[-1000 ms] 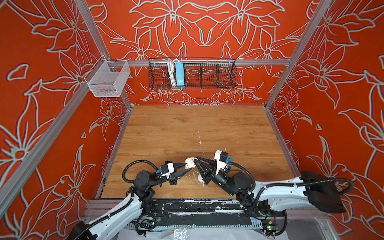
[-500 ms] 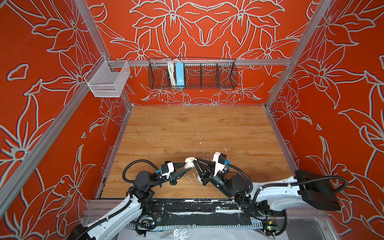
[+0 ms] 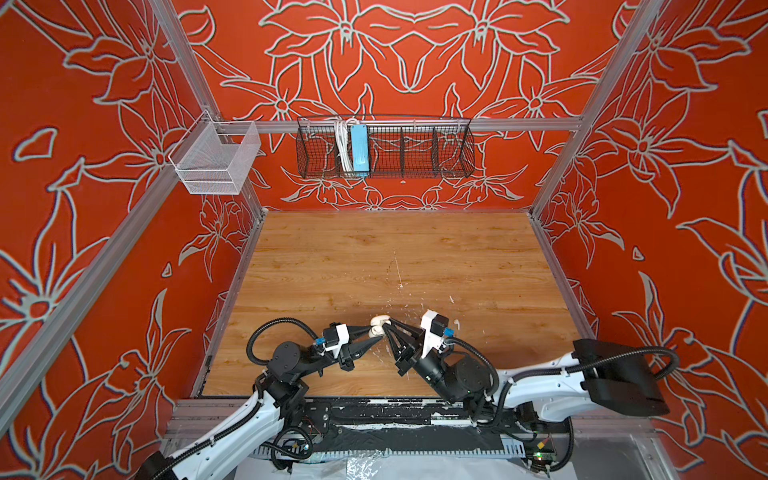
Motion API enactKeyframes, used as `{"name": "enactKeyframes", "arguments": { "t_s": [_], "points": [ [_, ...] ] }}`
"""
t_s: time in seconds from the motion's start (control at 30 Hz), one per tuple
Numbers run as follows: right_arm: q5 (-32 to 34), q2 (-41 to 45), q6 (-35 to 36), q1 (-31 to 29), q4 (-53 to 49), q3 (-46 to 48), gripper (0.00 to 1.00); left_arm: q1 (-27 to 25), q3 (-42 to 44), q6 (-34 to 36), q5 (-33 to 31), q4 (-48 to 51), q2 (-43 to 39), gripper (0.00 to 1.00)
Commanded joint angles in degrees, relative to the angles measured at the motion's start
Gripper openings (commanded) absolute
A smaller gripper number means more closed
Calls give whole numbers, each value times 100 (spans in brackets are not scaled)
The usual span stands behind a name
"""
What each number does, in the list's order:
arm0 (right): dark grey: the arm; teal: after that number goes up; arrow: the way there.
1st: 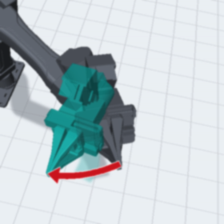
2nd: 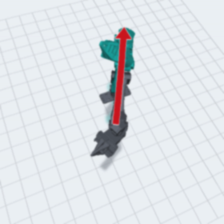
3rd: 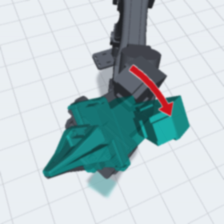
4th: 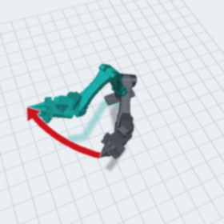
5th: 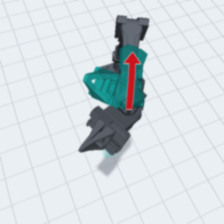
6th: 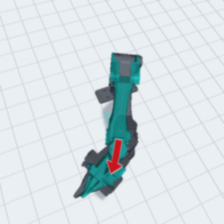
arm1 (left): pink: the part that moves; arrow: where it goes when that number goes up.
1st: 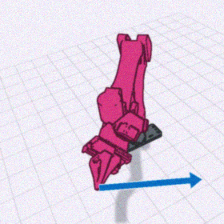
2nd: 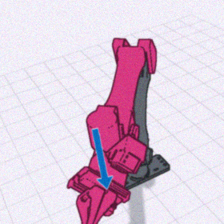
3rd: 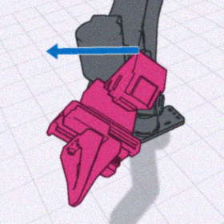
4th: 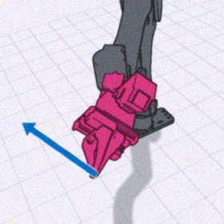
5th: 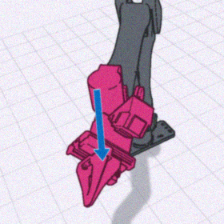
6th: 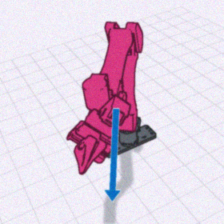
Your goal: Insert the wireless bluetooth earbuds into the charging case
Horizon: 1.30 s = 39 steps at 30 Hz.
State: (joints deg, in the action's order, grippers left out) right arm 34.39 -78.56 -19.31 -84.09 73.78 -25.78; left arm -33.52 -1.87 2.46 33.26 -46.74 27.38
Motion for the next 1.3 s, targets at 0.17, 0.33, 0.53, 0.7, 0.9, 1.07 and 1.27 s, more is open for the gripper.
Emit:
{"name": "enactKeyframes", "arguments": {
  "t_s": [0.17, 0.33, 0.53, 0.7, 0.9, 1.07, 1.27],
  "points": [
    [515, -11, 568, -81, 20, -28, 6, -34, -77, 35, -223, -459, -167, 0],
    [535, -109, 821, -81, 17, -193, 6, -34, -86, 27, -223, -442, -172, 0],
    [593, -303, 1049, -81, 266, -252, 5, -41, -86, 35, -276, -381, -237, 0],
    [693, -376, 1193, -79, 301, -278, 5, -41, -94, 18, -276, -363, -258, 0],
    [836, -370, 1454, -81, 426, -264, 4, -42, -87, 44, -337, -318, -279, 0],
    [917, -390, 1559, -81, 482, -248, 4, -49, -86, 53, -333, -303, -289, 0],
    [877, -500, 1530, -81, 496, -284, 4, -50, -92, 57, -320, -318, -271, 0]
  ]
}}
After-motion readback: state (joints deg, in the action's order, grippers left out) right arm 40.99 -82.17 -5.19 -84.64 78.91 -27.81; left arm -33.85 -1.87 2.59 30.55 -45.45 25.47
